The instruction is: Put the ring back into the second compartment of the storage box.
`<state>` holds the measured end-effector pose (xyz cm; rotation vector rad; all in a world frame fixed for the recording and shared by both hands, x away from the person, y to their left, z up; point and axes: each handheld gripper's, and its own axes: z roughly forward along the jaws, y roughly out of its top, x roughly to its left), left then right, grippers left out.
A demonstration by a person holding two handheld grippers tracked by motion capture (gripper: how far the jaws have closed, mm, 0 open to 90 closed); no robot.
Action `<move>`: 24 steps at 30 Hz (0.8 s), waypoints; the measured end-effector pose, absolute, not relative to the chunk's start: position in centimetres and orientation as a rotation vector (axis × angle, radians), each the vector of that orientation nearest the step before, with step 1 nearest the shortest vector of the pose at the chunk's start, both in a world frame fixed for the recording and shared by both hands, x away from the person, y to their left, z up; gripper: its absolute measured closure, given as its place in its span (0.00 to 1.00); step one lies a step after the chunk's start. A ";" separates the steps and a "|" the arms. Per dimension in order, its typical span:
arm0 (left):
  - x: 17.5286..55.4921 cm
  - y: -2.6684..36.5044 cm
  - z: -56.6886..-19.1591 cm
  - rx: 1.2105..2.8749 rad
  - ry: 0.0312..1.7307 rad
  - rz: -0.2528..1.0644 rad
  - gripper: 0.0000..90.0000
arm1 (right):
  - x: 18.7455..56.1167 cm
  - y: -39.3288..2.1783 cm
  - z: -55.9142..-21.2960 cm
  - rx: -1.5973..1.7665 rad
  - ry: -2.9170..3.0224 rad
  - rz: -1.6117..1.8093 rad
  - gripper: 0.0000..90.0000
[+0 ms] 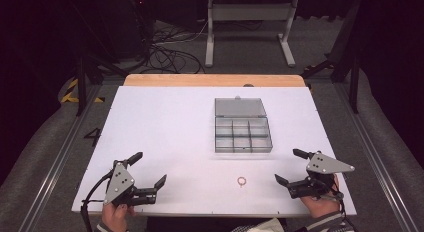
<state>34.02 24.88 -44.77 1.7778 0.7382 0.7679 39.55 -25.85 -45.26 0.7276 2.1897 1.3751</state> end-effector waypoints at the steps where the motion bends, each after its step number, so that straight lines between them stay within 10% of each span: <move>1: 34.0 24.9 -44.8 1.777 0.739 0.766 0.05 | 39.5 -25.8 -45.2 0.725 2.189 1.387 0.00; 24: 34.0 24.9 -44.7 1.773 0.740 0.763 0.05 | 39.3 -25.4 -44.9 0.712 2.214 1.418 0.00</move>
